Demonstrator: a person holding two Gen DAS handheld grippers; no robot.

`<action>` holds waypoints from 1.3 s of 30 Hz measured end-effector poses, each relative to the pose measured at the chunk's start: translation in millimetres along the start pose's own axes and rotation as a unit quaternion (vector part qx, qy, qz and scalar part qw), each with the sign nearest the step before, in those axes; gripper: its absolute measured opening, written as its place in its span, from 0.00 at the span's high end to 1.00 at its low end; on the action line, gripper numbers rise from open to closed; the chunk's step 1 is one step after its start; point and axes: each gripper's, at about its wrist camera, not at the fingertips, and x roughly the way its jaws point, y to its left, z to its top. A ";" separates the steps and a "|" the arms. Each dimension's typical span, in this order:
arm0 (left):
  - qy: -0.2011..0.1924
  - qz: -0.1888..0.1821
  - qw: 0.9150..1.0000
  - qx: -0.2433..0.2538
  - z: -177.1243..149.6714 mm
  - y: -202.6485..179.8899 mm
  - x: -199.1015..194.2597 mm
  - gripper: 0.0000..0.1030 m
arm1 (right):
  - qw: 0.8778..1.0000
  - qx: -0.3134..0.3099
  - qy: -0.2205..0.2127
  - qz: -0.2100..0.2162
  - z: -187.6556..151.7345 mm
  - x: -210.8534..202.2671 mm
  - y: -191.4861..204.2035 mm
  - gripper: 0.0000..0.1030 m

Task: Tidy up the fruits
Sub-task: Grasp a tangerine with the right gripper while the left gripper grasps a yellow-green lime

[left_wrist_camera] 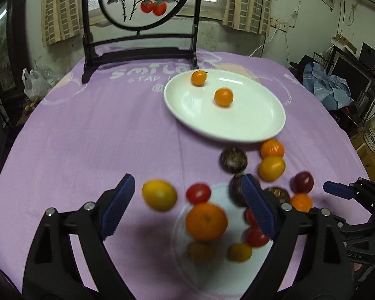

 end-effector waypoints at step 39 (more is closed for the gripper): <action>0.063 -0.039 0.993 0.091 -67.7 -11.5 26.2 0.67 | 1.000 0.017 -0.004 0.018 -6.3 18.6 9.2 0.58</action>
